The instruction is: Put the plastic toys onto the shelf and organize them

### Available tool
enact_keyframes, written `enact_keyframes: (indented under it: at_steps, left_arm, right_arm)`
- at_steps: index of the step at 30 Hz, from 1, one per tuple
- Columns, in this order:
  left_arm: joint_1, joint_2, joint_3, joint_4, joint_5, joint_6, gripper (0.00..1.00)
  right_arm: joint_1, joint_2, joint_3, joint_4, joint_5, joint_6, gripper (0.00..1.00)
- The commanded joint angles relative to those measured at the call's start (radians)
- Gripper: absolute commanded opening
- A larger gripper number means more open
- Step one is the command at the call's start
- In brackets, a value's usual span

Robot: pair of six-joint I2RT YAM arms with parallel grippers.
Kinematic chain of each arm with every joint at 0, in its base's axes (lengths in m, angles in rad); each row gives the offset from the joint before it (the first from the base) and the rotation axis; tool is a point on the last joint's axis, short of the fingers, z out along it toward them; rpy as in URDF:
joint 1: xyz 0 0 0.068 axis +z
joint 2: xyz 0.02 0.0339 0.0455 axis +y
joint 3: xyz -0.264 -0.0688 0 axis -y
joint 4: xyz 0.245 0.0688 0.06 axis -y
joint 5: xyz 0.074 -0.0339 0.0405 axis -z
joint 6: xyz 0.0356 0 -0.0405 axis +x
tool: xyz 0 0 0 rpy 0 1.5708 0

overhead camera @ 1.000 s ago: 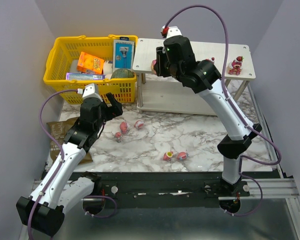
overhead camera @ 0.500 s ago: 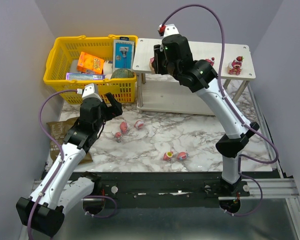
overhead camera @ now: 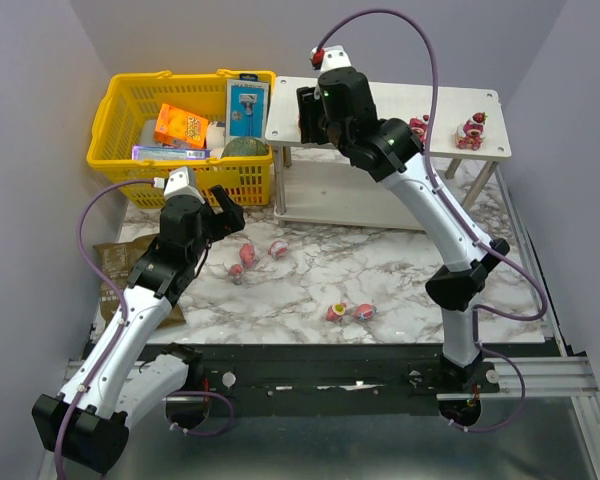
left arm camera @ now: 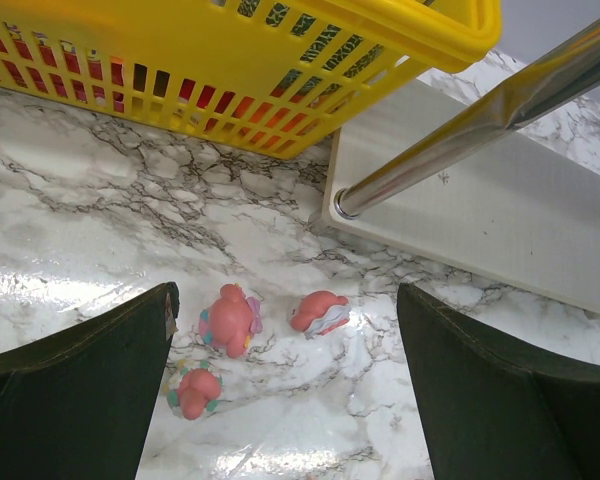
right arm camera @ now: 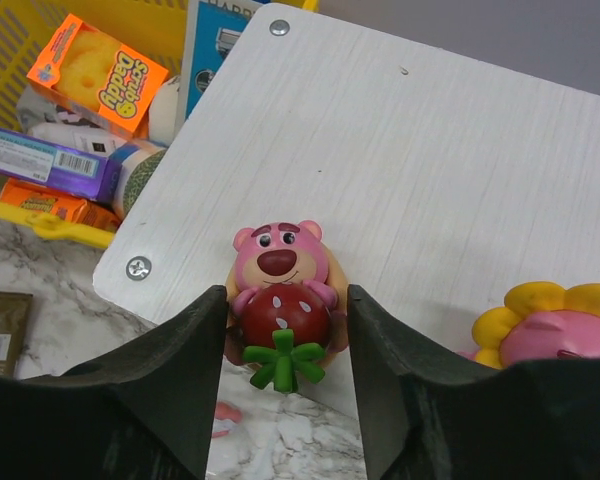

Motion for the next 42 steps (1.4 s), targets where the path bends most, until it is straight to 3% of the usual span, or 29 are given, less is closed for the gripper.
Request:
enact_keyframes:
  at_steps: [1, 10, 16, 19, 33, 42]
  left_arm:
    - [-0.002, -0.011, -0.004, 0.004, -0.028, -0.007, 0.99]
    - [-0.002, -0.008, -0.004, 0.002, -0.024, -0.007, 0.99]
    - [-0.002, -0.013, -0.009, -0.001, -0.024, -0.007, 0.99]
    - [-0.002, -0.011, -0.009, -0.001, -0.022, -0.007, 0.99]
    - [-0.002, -0.008, -0.007, -0.009, -0.020, -0.004, 0.99]
    - [-0.002, -0.020, -0.009, -0.007, -0.025, -0.004, 0.99]
  right_arm:
    - [-0.011, 0.023, 0.021, 0.011, 0.013, -0.028, 0.62]
    - [-0.012, -0.029, 0.018, 0.064, -0.028, -0.068, 0.73]
    - [-0.012, -0.110, -0.071, 0.084, -0.108, -0.103, 0.87]
    - [-0.012, -0.124, -0.098, 0.079, -0.134, -0.112, 0.89]
    - [-0.018, -0.081, -0.132, 0.061, -0.182, -0.119, 0.84]
    - [-0.049, -0.032, -0.127, 0.047, -0.197, -0.082, 0.69]
